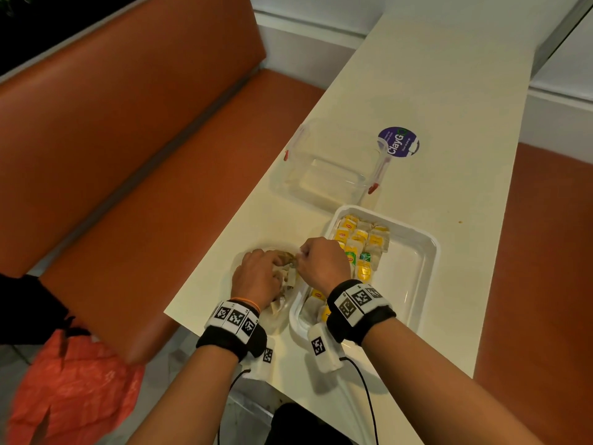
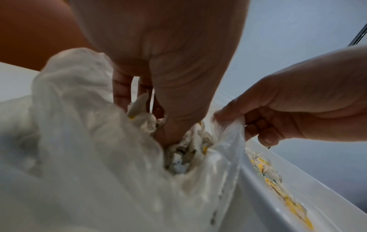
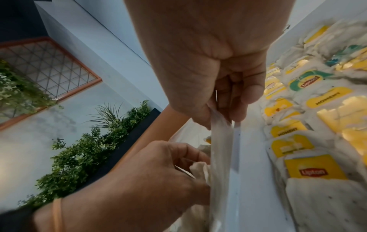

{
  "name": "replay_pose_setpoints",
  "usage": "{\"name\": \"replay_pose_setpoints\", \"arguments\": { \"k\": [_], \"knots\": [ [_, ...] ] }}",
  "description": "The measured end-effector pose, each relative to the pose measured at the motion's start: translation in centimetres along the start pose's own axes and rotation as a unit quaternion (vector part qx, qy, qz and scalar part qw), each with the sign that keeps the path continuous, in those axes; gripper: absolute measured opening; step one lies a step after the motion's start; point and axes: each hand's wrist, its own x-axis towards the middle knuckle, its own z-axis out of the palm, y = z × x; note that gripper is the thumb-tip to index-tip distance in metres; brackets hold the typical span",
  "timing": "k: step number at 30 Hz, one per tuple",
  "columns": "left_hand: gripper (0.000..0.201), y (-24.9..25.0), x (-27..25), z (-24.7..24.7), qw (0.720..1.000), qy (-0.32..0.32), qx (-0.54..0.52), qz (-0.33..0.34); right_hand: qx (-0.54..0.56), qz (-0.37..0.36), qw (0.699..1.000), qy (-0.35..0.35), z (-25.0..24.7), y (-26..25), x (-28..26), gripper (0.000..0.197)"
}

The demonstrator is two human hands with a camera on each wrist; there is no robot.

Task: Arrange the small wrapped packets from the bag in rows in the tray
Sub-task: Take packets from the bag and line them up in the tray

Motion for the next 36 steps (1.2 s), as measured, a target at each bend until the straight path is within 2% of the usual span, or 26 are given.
{"name": "replay_pose_setpoints", "arguments": {
  "k": [3,5,9,14,16,20,23,26,30,32,36],
  "knots": [
    [0.051,-0.2,-0.1,0.0,0.999,-0.031,0.007,0.005,-0.005,0.002,1.000,-0.004,0.1,-0.1,-0.1,0.024],
    [0.048,-0.2,-0.1,0.0,0.999,-0.042,-0.005,0.004,0.000,0.003,1.000,-0.004,0.2,-0.1,-0.2,0.025],
    [0.034,-0.2,-0.1,-0.7,0.994,-0.027,-0.102,-0.040,0.014,0.006,1.000,-0.001,0.1,-0.1,-0.4,0.026],
    [0.034,-0.1,-1.4,-2.7,0.973,0.005,-0.217,-0.085,0.033,-0.001,0.999,0.002,-0.4,0.2,-0.6,0.026],
    [0.035,-0.3,-2.4,-3.5,0.947,0.013,-0.295,-0.126,0.045,-0.006,0.999,-0.005,-0.7,0.4,-0.8,0.026],
    [0.038,-0.5,-3.9,-4.1,0.850,-0.005,-0.490,-0.194,0.041,-0.054,0.998,0.002,-1.0,0.7,-1.6,0.042],
    [0.033,-0.7,-4.7,-3.8,0.800,-0.020,-0.557,-0.222,0.055,-0.105,0.993,0.005,-1.2,0.6,-2.5,0.047],
    [0.028,-1.1,-5.0,-3.4,0.771,-0.032,-0.593,-0.231,0.065,-0.142,0.986,-0.052,-1.3,0.2,-3.2,0.057],
    [0.028,-1.8,-5.3,-3.2,0.698,-0.040,-0.672,-0.243,0.061,-0.158,0.975,-0.143,-0.7,-0.1,-4.1,0.081],
    [0.029,-2.1,-5.4,-3.3,0.696,-0.036,-0.675,-0.242,0.067,-0.153,0.975,-0.149,0.0,-0.4,-4.3,0.088],
    [0.027,-2.1,-5.8,-3.5,0.726,-0.020,-0.651,-0.222,0.076,-0.138,0.977,-0.142,1.3,-1.1,-4.4,0.093]
  ]
}}
